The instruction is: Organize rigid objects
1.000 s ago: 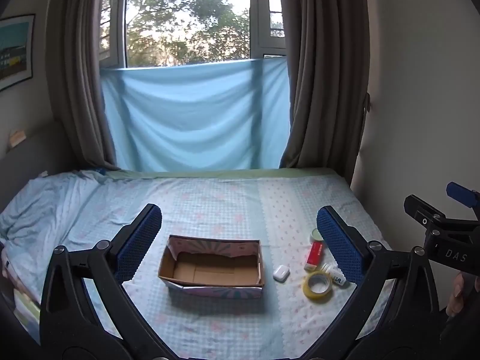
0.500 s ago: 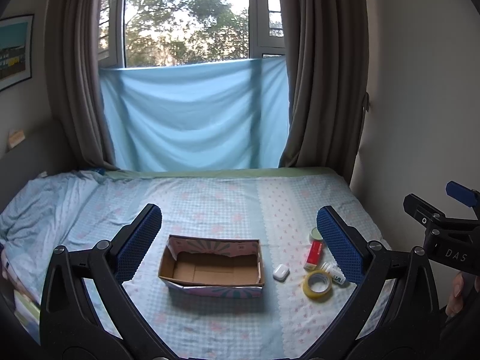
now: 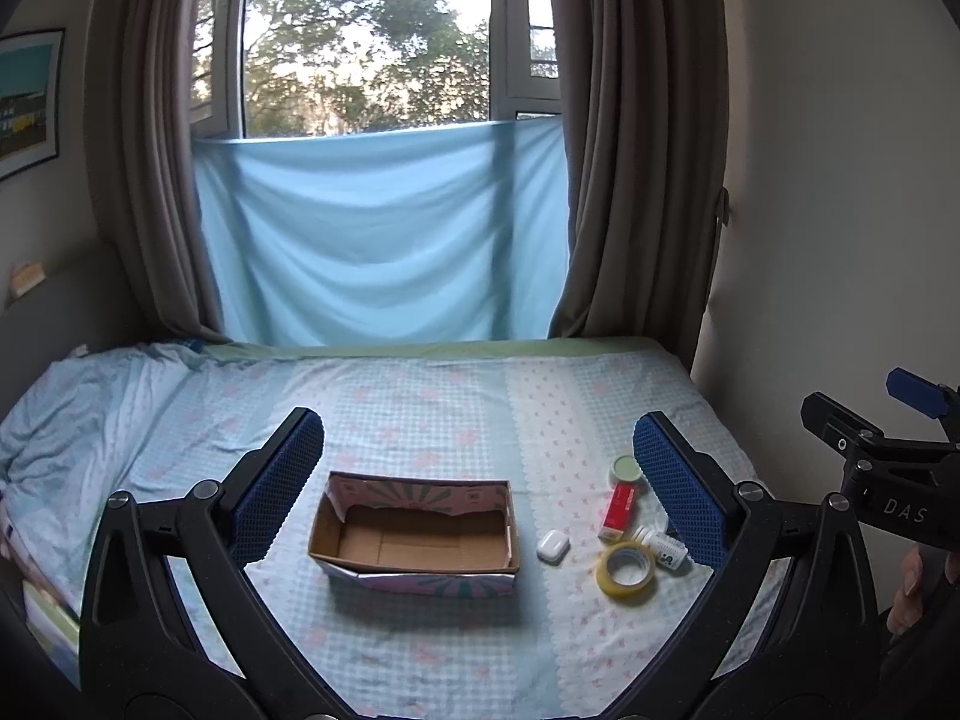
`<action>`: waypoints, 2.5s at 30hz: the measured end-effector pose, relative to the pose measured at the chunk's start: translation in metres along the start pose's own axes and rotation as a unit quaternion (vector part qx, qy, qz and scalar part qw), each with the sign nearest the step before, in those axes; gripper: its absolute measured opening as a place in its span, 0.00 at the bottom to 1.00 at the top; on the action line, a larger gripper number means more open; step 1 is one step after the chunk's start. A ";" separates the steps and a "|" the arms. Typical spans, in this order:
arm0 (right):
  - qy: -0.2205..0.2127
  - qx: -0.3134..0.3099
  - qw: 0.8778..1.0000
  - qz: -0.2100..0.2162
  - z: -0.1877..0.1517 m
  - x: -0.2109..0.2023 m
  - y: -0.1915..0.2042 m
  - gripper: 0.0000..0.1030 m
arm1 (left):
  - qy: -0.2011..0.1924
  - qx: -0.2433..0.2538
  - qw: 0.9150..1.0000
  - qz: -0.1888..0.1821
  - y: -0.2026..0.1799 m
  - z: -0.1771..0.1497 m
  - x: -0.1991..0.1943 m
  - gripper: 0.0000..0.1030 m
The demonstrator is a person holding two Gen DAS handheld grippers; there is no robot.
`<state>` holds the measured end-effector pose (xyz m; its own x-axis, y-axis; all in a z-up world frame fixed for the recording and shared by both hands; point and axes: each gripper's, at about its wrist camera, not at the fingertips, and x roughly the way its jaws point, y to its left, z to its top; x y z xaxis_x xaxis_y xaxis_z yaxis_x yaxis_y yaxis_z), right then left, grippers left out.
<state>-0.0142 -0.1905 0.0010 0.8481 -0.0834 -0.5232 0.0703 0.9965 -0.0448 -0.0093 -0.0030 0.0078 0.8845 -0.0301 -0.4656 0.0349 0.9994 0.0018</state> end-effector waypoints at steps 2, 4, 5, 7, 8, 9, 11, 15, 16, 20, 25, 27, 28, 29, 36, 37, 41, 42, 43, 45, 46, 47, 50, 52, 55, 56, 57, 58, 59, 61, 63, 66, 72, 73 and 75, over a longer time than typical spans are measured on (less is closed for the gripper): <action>-0.001 -0.001 1.000 -0.002 -0.001 0.000 0.001 1.00 | 0.000 0.002 1.000 -0.001 -0.002 0.000 0.000 1.00; -0.001 -0.001 1.000 -0.001 -0.001 -0.001 0.000 1.00 | 0.000 0.004 1.000 -0.002 -0.003 0.000 -0.001 1.00; -0.001 -0.001 1.000 -0.001 -0.001 -0.001 0.000 1.00 | 0.000 0.005 1.000 -0.003 -0.002 0.000 0.000 1.00; -0.002 -0.001 1.000 -0.001 -0.001 -0.001 0.000 1.00 | 0.000 0.006 1.000 -0.005 -0.002 0.001 -0.001 1.00; -0.001 -0.001 1.000 -0.002 -0.001 -0.001 0.000 1.00 | -0.001 0.006 1.000 -0.007 -0.002 0.001 -0.001 1.00; -0.002 -0.001 1.000 -0.002 -0.001 -0.001 0.000 1.00 | -0.002 0.006 1.000 -0.009 -0.002 0.001 -0.001 1.00; -0.001 -0.001 1.000 -0.001 -0.001 -0.001 0.000 1.00 | -0.003 0.007 1.000 -0.012 -0.003 0.000 -0.002 1.00; -0.001 -0.001 1.000 -0.001 -0.001 -0.001 0.000 1.00 | -0.006 0.008 1.000 -0.012 -0.004 0.001 -0.002 1.00; -0.002 -0.001 1.000 -0.001 -0.002 -0.002 0.000 1.00 | -0.006 0.008 1.000 -0.012 -0.004 0.000 -0.002 1.00; -0.002 -0.001 1.000 -0.001 -0.001 -0.002 -0.001 1.00 | -0.007 0.007 1.000 -0.012 -0.005 0.000 -0.002 1.00; -0.001 -0.001 1.000 -0.001 -0.002 -0.001 -0.001 1.00 | -0.009 0.008 1.000 -0.011 -0.006 0.000 -0.002 1.00; 0.000 0.000 1.000 -0.001 -0.002 -0.002 -0.001 1.00 | -0.009 0.008 1.000 -0.012 -0.007 0.001 -0.001 1.00; 0.000 0.000 1.000 -0.001 -0.001 -0.002 -0.001 1.00 | -0.009 0.009 1.000 -0.012 -0.007 0.001 -0.001 1.00; 0.000 -0.001 1.000 -0.001 -0.001 -0.002 -0.001 1.00 | -0.009 0.009 1.000 -0.012 -0.007 0.002 -0.001 1.00; 0.001 -0.002 1.000 -0.001 0.001 -0.003 -0.001 1.00 | -0.008 0.006 1.000 -0.014 -0.006 0.001 0.000 1.00; 0.002 -0.001 1.000 -0.001 0.001 -0.004 -0.001 1.00 | -0.008 0.005 1.000 -0.014 -0.006 0.001 0.000 1.00; 0.004 -0.003 1.000 -0.001 0.004 -0.002 0.000 1.00 | -0.004 0.005 1.000 -0.018 -0.006 0.001 0.002 1.00; 0.005 -0.002 1.000 -0.001 0.004 -0.002 -0.001 1.00 | -0.003 0.006 1.000 -0.019 -0.006 0.001 0.003 1.00; 0.007 -0.002 1.000 0.000 0.004 -0.002 0.000 1.00 | -0.002 0.006 1.000 -0.021 -0.006 0.001 0.004 1.00; 0.011 -0.002 1.000 0.001 0.003 -0.002 -0.001 1.00 | 0.003 0.007 1.000 -0.025 -0.007 -0.001 0.007 1.00; 0.011 -0.002 1.000 0.000 0.003 0.000 -0.001 1.00 | 0.007 0.008 1.000 -0.029 -0.008 -0.002 0.010 1.00; 0.012 -0.001 1.000 -0.003 0.002 0.000 -0.002 1.00 | 0.013 0.008 0.999 -0.034 -0.010 -0.004 0.013 1.00; 0.017 0.007 1.000 -0.009 -0.004 0.002 -0.011 1.00 | 0.038 0.012 0.998 -0.050 -0.018 -0.014 0.030 1.00; 0.028 0.013 0.999 -0.013 -0.010 0.007 -0.019 1.00 | 0.066 0.019 0.996 -0.062 -0.025 -0.024 0.046 1.00; 0.059 0.018 0.998 -0.026 -0.022 0.022 -0.034 1.00 | 0.106 0.029 0.990 -0.089 -0.043 -0.047 0.073 1.00; 0.068 0.020 0.997 -0.029 -0.027 0.028 -0.040 1.00 | 0.119 0.033 0.988 -0.098 -0.050 -0.056 0.082 1.00; 0.078 0.024 0.996 -0.033 -0.031 0.034 -0.047 1.00 | 0.132 0.039 0.985 -0.105 -0.056 -0.064 0.091 1.00; 0.086 0.026 0.995 -0.037 -0.036 0.041 -0.054 1.00 | 0.145 0.046 0.982 -0.112 -0.063 -0.073 0.101 1.00; 0.094 0.027 0.994 -0.042 -0.041 0.049 -0.060 1.00 | 0.157 0.053 0.979 -0.118 -0.071 -0.082 0.111 1.00; 0.110 0.029 0.992 -0.047 -0.050 0.065 -0.073 1.00 | 0.181 0.066 0.972 -0.132 -0.085 -0.103 0.133 1.00; 0.126 0.032 0.990 -0.053 -0.063 0.084 -0.089 1.00 | 0.208 0.077 0.965 -0.139 -0.100 -0.125 0.157 1.00; 0.151 0.038 0.986 -0.056 -0.083 0.118 -0.108 1.00 | 0.260 0.083 0.951 -0.142 -0.124 -0.162 0.194 1.00; 0.216 0.062 0.972 -0.067 -0.133 0.200 -0.134 1.00 | 0.323 0.098 0.931 -0.142 -0.167 -0.238 0.265 1.00; 0.227 0.067 0.969 -0.070 -0.141 0.214 -0.137 1.00 | 0.331 0.099 0.928 -0.142 -0.173 -0.250 0.278 1.00; 0.249 0.076 0.962 -0.079 -0.160 0.244 -0.143 1.00 | 0.340 0.103 0.924 -0.142 -0.184 -0.271 0.303 1.00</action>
<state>0.0985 -0.3537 -0.2568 0.4664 -0.1853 -0.8650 0.2856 0.9570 -0.0510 0.1259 -0.1914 -0.3731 0.3320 -0.2029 -0.9212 0.3701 0.9263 -0.0707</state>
